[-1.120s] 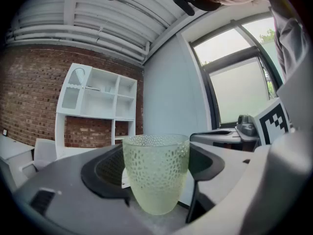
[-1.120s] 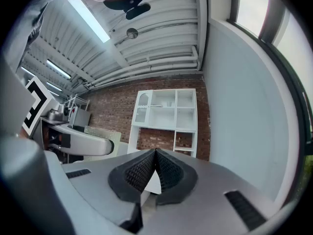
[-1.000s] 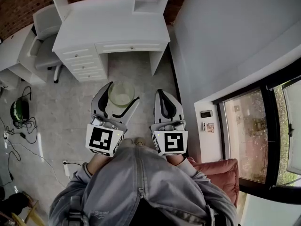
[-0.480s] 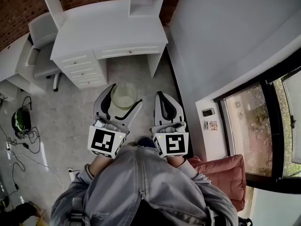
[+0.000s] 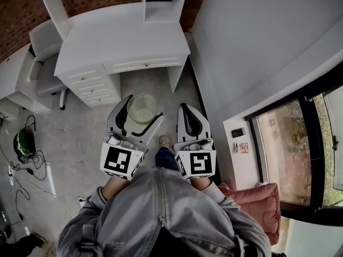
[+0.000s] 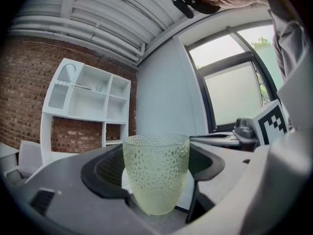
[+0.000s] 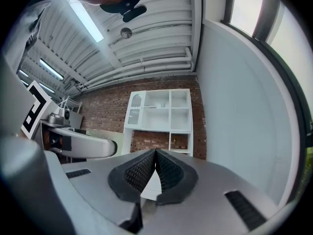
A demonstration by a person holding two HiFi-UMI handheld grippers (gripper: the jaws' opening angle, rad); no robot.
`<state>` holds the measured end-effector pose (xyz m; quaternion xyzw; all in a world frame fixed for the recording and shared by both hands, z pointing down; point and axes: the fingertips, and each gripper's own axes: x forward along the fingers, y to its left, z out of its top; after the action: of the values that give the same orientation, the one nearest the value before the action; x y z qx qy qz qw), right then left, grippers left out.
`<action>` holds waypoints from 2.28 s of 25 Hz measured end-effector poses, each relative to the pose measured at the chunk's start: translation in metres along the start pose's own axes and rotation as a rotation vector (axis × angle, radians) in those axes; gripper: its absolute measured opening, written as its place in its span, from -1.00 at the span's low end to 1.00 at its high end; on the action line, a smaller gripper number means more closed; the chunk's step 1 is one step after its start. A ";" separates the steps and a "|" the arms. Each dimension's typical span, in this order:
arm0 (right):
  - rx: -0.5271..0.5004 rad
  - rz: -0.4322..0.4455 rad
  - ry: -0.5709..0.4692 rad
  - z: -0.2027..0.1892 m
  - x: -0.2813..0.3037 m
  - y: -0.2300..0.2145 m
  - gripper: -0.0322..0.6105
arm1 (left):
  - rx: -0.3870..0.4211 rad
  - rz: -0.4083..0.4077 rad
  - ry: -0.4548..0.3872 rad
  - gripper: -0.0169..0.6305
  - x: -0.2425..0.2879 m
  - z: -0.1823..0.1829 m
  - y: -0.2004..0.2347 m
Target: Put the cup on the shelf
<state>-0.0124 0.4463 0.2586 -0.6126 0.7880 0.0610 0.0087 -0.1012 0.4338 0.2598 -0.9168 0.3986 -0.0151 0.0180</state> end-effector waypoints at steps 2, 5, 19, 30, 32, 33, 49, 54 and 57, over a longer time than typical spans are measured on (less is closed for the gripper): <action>0.001 0.010 -0.001 -0.004 0.015 -0.010 -0.82 | -0.001 0.007 -0.006 0.22 0.017 0.000 0.007; -0.001 0.026 0.000 -0.009 0.040 -0.024 -0.82 | -0.006 0.022 -0.011 0.22 0.042 -0.002 0.019; 0.022 0.065 0.025 -0.030 0.144 -0.103 -0.82 | -0.026 0.088 0.001 0.22 0.156 -0.005 0.072; 0.032 0.108 0.005 -0.041 0.202 -0.154 -0.82 | -0.019 0.149 -0.009 0.22 0.224 -0.004 0.096; 0.038 0.111 0.001 -0.043 0.208 -0.161 -0.82 | -0.016 0.156 -0.009 0.22 0.232 -0.004 0.097; 0.042 0.111 0.001 -0.044 0.211 -0.164 -0.82 | -0.014 0.158 -0.008 0.22 0.235 -0.004 0.097; 0.044 0.113 0.024 -0.058 0.238 -0.173 -0.82 | -0.032 0.180 0.006 0.22 0.256 -0.012 0.126; 0.031 0.108 0.021 -0.059 0.254 -0.176 -0.82 | -0.037 0.176 0.003 0.22 0.268 -0.017 0.138; 0.022 0.108 0.014 -0.060 0.272 -0.175 -0.82 | -0.038 0.172 0.001 0.22 0.277 -0.020 0.152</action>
<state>0.0930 0.1356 0.2790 -0.5693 0.8207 0.0482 0.0068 -0.0236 0.1271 0.2769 -0.8795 0.4759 -0.0064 0.0018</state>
